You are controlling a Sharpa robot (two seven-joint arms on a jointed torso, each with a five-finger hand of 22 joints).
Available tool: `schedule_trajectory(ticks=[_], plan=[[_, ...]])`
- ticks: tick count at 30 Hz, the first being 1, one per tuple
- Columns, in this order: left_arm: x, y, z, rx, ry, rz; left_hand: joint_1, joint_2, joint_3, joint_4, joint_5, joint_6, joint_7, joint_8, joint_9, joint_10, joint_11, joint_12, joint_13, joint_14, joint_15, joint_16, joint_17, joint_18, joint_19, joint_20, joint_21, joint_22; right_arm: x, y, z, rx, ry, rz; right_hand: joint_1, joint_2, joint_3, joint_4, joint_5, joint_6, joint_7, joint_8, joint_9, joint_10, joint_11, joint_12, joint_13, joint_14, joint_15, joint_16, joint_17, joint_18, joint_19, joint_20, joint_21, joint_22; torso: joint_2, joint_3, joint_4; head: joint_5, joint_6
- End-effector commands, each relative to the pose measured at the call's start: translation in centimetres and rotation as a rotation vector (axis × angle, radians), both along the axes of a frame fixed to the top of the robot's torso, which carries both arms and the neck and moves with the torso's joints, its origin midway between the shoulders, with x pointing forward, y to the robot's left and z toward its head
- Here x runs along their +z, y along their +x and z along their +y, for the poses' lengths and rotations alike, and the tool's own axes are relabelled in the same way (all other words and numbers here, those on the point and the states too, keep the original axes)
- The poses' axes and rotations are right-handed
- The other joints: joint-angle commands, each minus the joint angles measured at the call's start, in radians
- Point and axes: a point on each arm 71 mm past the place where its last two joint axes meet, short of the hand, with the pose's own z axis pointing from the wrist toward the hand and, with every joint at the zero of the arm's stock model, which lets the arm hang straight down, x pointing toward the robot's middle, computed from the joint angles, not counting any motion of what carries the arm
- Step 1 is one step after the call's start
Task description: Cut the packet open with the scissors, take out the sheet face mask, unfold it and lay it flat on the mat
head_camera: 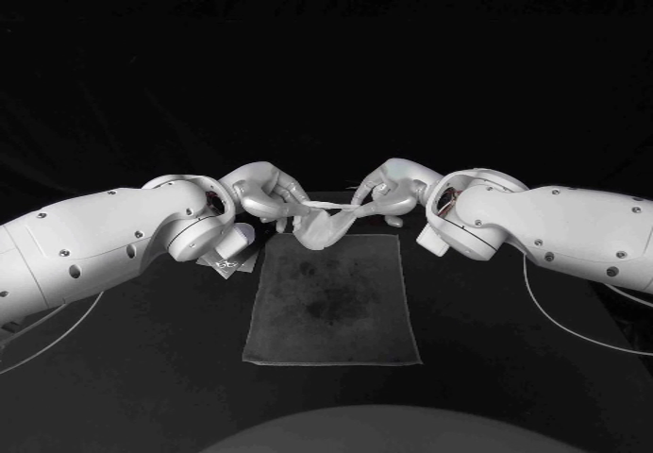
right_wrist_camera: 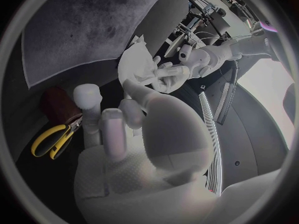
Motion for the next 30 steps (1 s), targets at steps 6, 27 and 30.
schedule_trajectory(ticks=[6, 27, 30], plan=[[0.1, 0.2, 0.1, 0.015, 0.018, -0.007, -0.009, -0.014, -0.001, -0.022, 0.003, -0.045, 0.019, -0.029, 0.05, 0.008, 0.006, 0.017, 0.01, 0.005, 0.005, 0.004, -0.002, 0.014, -0.002, -0.002, 0.012, 0.006, 2.5, 0.2, 0.1, -0.014, -0.034, -0.078, -0.016, -0.006, 0.013, -0.001, 0.005, 0.005, -0.005, 0.011, 0.002, 0.012, -0.004, 0.006, 0.002, 0.052, -0.007, 0.01, 0.044, 0.003, 0.012, -0.001, 0.012, 0.006, -0.001, 0.0, 0.0001, -0.001, 0.011], [-0.3, 0.3, -0.7, 0.036, 0.032, -0.011, -0.057, -0.1, -0.266, 0.042, 0.003, -0.127, 0.03, -0.141, -0.013, -0.194, 0.057, -0.055, -0.024, -0.058, 0.052, -0.008, -0.084, 0.014, -0.015, 0.044, -0.059, -0.038, 4.3, 0.2, 1.8, 0.025, 0.008, -0.075, -0.022, -0.007, 0.021, -0.002, 0.007, 0.007, -0.007, 0.016, 0.002, 0.019, -0.005, 0.01, 0.007, 0.056, -0.009, 0.013, 0.051, 0.0, 0.021, -0.003, 0.027, 0.013, 0.0, -0.0001, 0.0, 0.004, 0.027], [-0.2, 0.2, -1.0, 0.035, 0.028, -0.018, -0.038, -0.089, -0.31, 0.054, 0.003, -0.121, 0.029, -0.15, -0.021, -0.22, 0.063, -0.055, -0.029, -0.066, 0.058, -0.006, -0.092, 0.014, -0.015, 0.049, -0.065, -0.043, 4.3, 0.2, 1.9, 0.027, 0.008, -0.073, -0.022, -0.007, 0.022, -0.002, 0.007, 0.007, -0.007, 0.016, 0.002, 0.02, -0.005, 0.011, 0.007, 0.056, -0.009, 0.013, 0.051, 0.0, 0.022, -0.003, 0.028, 0.014, 0.0, 0.0004, -0.0001, 0.004, 0.028]])
